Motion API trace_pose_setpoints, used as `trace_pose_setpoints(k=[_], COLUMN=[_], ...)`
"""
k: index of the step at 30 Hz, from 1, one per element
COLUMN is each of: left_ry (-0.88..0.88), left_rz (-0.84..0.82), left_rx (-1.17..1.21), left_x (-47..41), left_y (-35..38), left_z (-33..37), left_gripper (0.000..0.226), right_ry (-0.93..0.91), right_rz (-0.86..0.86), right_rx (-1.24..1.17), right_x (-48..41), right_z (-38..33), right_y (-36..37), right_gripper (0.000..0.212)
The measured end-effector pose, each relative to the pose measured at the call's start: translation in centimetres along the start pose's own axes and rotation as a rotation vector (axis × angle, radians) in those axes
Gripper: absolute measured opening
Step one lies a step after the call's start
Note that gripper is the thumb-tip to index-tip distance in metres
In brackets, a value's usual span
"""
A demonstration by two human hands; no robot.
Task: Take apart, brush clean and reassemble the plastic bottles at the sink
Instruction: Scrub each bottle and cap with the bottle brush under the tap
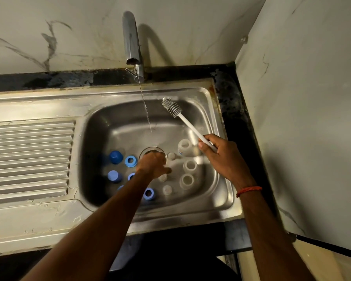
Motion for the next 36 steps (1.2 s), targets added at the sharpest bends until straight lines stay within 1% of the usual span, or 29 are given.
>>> trace_pose_setpoints(k=[2, 4, 9, 12, 15, 19, 20, 22, 24, 26, 28, 30, 33, 36], left_ry=[-0.027, -0.016, 0.005, -0.026, -0.071, -0.04, -0.05, -0.06, -0.02, 0.035, 0.112, 0.206, 0.341, 0.388], left_rz=[-0.07, -0.091, -0.067, 0.004, 0.103, 0.281, 0.333, 0.386, 0.409, 0.404, 0.353, 0.289, 0.28, 0.339], left_rx=[-0.037, -0.071, -0.09, 0.017, 0.245, 0.541, 0.632, 0.895, 1.179, 1.397, 1.591, 1.77, 1.961, 2.043], left_x=[0.2, 0.2, 0.8, 1.4, 2.4, 3.8, 4.3, 5.6, 6.7, 7.8, 8.8, 9.9, 11.6, 13.0], left_y=[1.4, 2.4, 2.0, -0.7, -4.1, -7.9, -8.8, -10.2, -11.3, -12.1, -12.6, -13.0, -14.1, -14.9], left_z=[-0.6, -0.8, -1.1, -1.7, -3.3, -5.1, -5.6, -6.2, -6.2, -6.1, -5.5, -4.9, -4.2, -4.0], left_gripper=[0.04, 0.036, 0.024, 0.016, 0.011, 0.004, 0.006, 0.009, 0.01, 0.011, 0.017, 0.018, 0.019, 0.021], right_ry=[-0.011, -0.021, -0.059, -0.076, -0.099, -0.116, -0.115, -0.105, -0.101, -0.115, -0.131, -0.135, -0.171, -0.185], right_rz=[-0.027, -0.059, -0.088, -0.073, -0.022, 0.026, 0.035, 0.05, 0.077, 0.105, 0.095, 0.033, -0.064, -0.095], right_rx=[0.011, 0.033, 0.062, 0.06, 0.079, 0.104, 0.109, 0.108, 0.091, 0.073, 0.057, 0.026, -0.004, 0.046], right_x=[-0.1, -0.2, -0.6, -1.1, -1.7, -2.4, -2.6, -2.6, -2.3, -1.7, -1.1, -0.2, 1.2, 2.5], right_z=[-0.4, -0.9, -3.2, -4.9, -6.8, -8.5, -9.0, -9.7, -10.1, -10.4, -10.4, -10.6, -11.8, -13.6], right_y=[0.5, 1.2, 2.3, 2.4, 2.2, 2.0, 1.9, 1.5, 1.1, 0.6, 0.5, 1.0, 2.0, 3.3], right_gripper=[0.024, 0.026, 0.029, 0.032, 0.031, 0.024, 0.023, 0.022, 0.023, 0.021, 0.017, 0.011, 0.014, 0.016])
Point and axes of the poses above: each hand's wrist, its own x-axis away from the middle knuckle, its own y-axis out of the palm, z = x × y, the point moved 8 cm from there along -x, towards the middle knuckle, and after that the axes turned 8 degrees about -z, right-handed, at the moved point
